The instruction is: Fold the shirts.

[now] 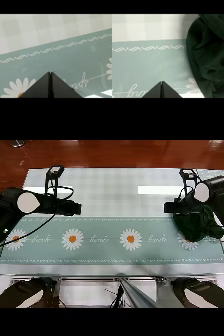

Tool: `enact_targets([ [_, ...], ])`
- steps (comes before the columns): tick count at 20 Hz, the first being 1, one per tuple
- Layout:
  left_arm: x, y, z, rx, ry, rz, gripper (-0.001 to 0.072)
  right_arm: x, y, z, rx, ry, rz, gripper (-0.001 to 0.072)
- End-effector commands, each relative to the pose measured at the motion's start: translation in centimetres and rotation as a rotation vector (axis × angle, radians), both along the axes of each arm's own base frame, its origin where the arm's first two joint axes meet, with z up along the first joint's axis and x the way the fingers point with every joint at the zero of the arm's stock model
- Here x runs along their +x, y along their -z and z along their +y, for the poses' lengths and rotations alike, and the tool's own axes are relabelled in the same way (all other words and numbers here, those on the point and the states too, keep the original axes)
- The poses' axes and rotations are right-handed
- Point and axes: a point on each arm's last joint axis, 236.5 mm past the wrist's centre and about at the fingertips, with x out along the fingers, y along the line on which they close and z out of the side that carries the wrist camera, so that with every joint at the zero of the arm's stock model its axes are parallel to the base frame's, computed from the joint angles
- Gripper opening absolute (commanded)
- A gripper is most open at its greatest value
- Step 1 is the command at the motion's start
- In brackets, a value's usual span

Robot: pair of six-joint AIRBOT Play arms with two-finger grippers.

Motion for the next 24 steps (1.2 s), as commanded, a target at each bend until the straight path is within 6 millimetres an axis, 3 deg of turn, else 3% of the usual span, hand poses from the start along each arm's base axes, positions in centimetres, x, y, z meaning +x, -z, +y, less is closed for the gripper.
enact_targets([
  [1,0.0,0.0,0.0,0.000,-0.001,0.001,0.0019,0.0,0.0,0.0,0.000,0.000,0.000,0.0040],
  [18,0.0,0.0,0.0,0.001,0.000,0.001,0.0019,0.2,0.0,0.0,0.001,-0.001,-0.007,0.0040],
  [22,0.4,-0.2,-0.1,-0.007,-0.004,-0.018,0.0019,2.4,-0.8,-0.2,-0.018,-0.027,-0.106,0.0040],
  [23,1.3,-0.7,-0.2,-0.021,-0.013,-0.060,0.0021,3.6,-1.4,-1.3,-0.075,-0.049,-0.157,0.0042],
  [24,2.2,-1.2,-0.5,-0.035,-0.020,-0.098,0.0067,4.9,-2.3,-2.8,-0.153,-0.066,-0.213,0.0079],
])
